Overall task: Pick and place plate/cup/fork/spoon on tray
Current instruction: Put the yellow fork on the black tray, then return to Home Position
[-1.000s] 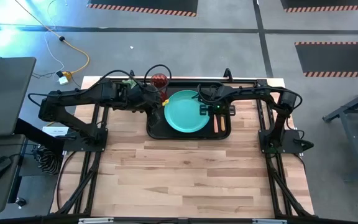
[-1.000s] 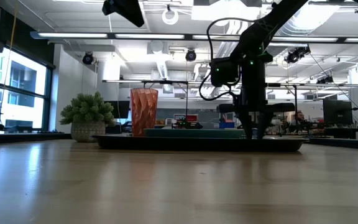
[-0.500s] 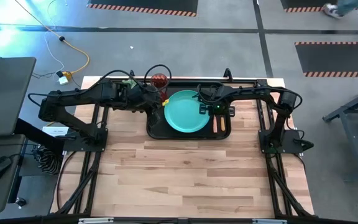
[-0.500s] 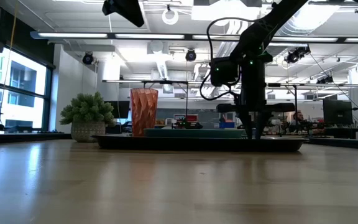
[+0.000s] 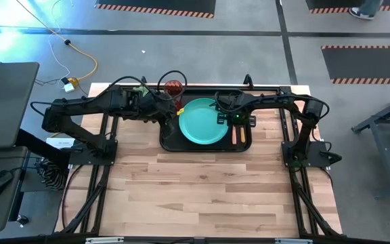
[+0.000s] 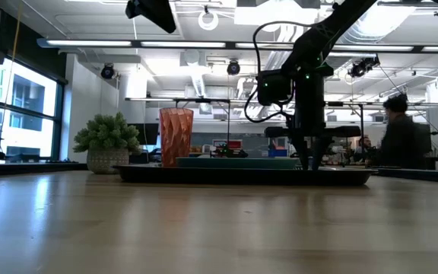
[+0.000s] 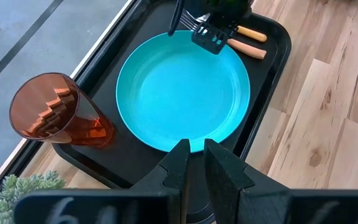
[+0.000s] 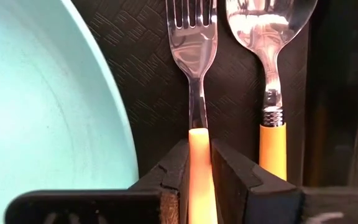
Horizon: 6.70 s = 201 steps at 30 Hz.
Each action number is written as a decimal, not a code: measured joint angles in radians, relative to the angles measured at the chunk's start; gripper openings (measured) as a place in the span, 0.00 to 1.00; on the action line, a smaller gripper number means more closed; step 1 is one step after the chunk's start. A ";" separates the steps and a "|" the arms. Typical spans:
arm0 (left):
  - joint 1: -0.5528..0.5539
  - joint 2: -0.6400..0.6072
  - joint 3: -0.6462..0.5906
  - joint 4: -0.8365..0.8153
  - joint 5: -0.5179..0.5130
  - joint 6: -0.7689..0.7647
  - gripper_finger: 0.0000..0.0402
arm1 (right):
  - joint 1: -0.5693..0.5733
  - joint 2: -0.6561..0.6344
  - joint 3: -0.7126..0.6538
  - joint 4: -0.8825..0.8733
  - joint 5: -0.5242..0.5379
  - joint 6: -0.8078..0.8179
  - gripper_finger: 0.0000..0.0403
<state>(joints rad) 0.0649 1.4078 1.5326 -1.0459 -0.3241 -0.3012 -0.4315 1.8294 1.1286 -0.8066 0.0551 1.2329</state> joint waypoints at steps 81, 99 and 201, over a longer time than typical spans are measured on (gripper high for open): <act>-0.126 -0.701 -0.821 0.751 -0.027 0.042 0.10 | 0.317 -0.514 0.031 0.833 -0.065 -0.981 0.38; -0.118 -1.136 -1.169 0.842 -0.016 0.015 0.10 | 0.274 -0.515 0.031 0.841 -0.053 -0.872 0.38; -0.118 -1.284 -1.501 1.050 0.006 0.382 0.10 | 0.485 -1.646 -1.079 0.747 0.282 -0.761 0.38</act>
<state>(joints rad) -0.0532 0.1242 0.0315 0.0040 -0.3180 0.0804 0.0536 0.1829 0.0494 -0.0593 0.3368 0.4721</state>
